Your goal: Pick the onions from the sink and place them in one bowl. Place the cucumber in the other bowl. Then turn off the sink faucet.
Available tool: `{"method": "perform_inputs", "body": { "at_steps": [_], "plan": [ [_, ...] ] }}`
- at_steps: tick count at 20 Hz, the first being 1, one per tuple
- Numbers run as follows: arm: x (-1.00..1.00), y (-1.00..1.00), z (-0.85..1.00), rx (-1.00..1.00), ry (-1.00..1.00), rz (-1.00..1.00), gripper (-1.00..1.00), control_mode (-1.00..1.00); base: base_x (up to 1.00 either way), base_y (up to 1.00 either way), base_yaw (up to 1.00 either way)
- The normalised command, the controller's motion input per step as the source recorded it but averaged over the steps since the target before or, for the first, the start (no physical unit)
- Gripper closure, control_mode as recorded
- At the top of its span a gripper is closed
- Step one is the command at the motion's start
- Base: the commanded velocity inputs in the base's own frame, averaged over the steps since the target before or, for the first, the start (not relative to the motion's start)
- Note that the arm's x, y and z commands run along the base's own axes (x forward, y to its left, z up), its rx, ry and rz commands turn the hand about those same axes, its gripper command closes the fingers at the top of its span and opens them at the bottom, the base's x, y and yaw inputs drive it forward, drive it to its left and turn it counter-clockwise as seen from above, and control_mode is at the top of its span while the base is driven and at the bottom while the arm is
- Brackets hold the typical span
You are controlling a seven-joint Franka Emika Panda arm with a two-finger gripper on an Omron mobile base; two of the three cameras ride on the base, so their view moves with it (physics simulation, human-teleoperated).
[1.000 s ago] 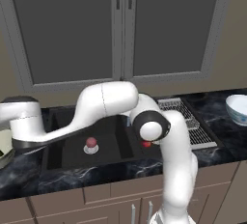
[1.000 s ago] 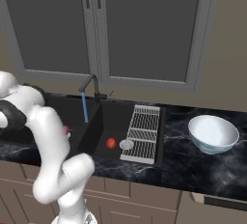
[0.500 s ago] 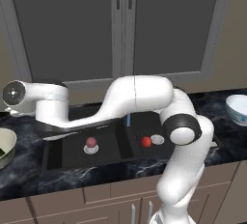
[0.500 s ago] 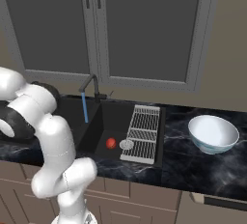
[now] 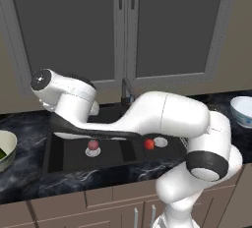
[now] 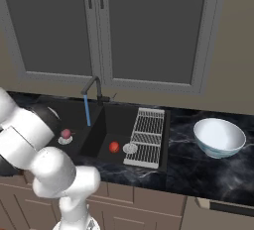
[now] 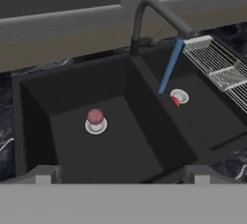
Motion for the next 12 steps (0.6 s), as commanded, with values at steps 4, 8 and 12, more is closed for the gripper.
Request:
{"method": "perform_inputs", "body": {
  "at_steps": [4, 8, 12],
  "plan": [
    [-0.16, -0.99, 0.00, 0.10, 0.00, -0.16, -1.00, -1.00, 0.00, 0.00, 0.00],
    [-0.06, -0.85, -0.03, 0.10, 0.00, 0.01, -1.00, -1.00, 0.00, 0.00, 0.00],
    [0.00, -0.62, -0.03, 0.10, 0.01, 0.11, -1.00, -1.00, 0.00, 0.00, 0.00]
  ]
}}
